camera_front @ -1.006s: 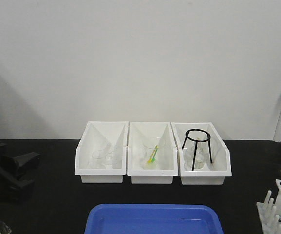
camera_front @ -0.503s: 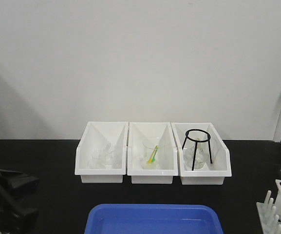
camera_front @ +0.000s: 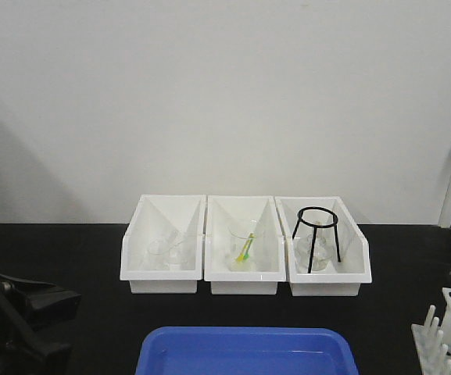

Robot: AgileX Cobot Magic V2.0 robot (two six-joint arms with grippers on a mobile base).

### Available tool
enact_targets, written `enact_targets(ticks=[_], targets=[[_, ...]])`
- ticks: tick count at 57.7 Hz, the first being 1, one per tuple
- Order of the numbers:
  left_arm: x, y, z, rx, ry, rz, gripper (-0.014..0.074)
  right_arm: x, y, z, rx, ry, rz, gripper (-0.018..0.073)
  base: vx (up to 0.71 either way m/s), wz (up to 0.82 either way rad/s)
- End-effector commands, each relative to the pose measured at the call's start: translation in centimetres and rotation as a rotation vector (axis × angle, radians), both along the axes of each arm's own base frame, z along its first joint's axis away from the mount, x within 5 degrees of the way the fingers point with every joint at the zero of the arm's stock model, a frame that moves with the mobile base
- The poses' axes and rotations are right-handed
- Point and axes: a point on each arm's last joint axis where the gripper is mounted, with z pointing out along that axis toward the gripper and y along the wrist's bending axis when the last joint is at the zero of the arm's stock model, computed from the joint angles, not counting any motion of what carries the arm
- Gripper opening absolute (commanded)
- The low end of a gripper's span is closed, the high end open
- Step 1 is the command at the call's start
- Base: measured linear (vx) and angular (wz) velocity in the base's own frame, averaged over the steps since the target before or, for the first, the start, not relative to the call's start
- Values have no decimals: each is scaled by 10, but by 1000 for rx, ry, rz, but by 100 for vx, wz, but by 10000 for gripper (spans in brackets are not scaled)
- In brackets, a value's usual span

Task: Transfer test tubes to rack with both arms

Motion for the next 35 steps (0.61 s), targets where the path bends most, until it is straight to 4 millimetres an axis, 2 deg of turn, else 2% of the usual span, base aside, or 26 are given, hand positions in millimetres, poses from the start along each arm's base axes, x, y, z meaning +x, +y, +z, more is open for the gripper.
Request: enact_targets(ticks=[1, 23, 30, 35], targets=[[-3, 0, 22, -83, -106, -20, -20, -1, 0, 13, 18, -46, -11, -8, 0, 0], [1, 3, 24, -22, -170, -13, -20, -1, 0, 13, 18, -46, -11, -8, 0, 0], [7, 13, 25, -3, -250, 14, -20, -1, 0, 13, 18, -46, -11, -8, 0, 0], [8, 27, 12, -42, -310, 57, -20, -1, 0, 13, 18, -46, -11, -8, 0, 0]])
